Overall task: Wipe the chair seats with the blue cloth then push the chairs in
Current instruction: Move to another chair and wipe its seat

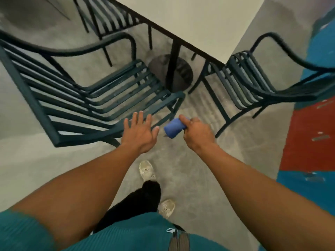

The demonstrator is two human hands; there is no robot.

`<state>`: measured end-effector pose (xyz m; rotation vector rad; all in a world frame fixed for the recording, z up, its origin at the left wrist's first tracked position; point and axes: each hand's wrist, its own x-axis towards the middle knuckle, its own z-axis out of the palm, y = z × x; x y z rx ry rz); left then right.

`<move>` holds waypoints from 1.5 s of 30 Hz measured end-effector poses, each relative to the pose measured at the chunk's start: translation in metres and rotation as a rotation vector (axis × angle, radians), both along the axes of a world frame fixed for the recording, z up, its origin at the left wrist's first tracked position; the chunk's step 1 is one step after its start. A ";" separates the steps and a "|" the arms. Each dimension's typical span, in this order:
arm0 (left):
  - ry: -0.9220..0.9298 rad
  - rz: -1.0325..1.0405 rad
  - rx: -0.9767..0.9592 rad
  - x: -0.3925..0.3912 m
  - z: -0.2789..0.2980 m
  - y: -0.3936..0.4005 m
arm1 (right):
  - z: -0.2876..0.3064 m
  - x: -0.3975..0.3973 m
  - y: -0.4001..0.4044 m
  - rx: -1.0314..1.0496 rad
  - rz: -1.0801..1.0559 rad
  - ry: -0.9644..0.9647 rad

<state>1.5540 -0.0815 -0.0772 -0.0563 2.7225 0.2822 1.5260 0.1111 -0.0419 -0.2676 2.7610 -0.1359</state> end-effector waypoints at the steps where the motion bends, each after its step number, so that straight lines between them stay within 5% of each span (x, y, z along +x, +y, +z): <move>1: 0.006 0.046 0.007 -0.011 -0.004 -0.007 | -0.003 -0.022 -0.011 0.004 0.055 0.010; 15: -0.110 0.435 0.077 -0.141 -0.109 -0.104 | -0.093 -0.238 -0.169 -0.078 0.512 -0.068; 23: -0.238 0.537 0.118 -0.184 -0.226 -0.141 | -0.200 -0.362 -0.219 -0.183 0.145 -0.070; 31: -0.232 0.650 0.114 -0.207 -0.332 -0.157 | -0.299 -0.464 -0.283 -0.278 0.158 0.159; 38: -0.102 0.653 0.060 -0.195 -0.362 -0.153 | -0.388 -0.425 -0.343 -0.153 0.269 0.221; 45: -0.216 0.570 -0.030 -0.197 -0.354 -0.153 | -0.371 -0.301 -0.433 -0.271 0.764 0.002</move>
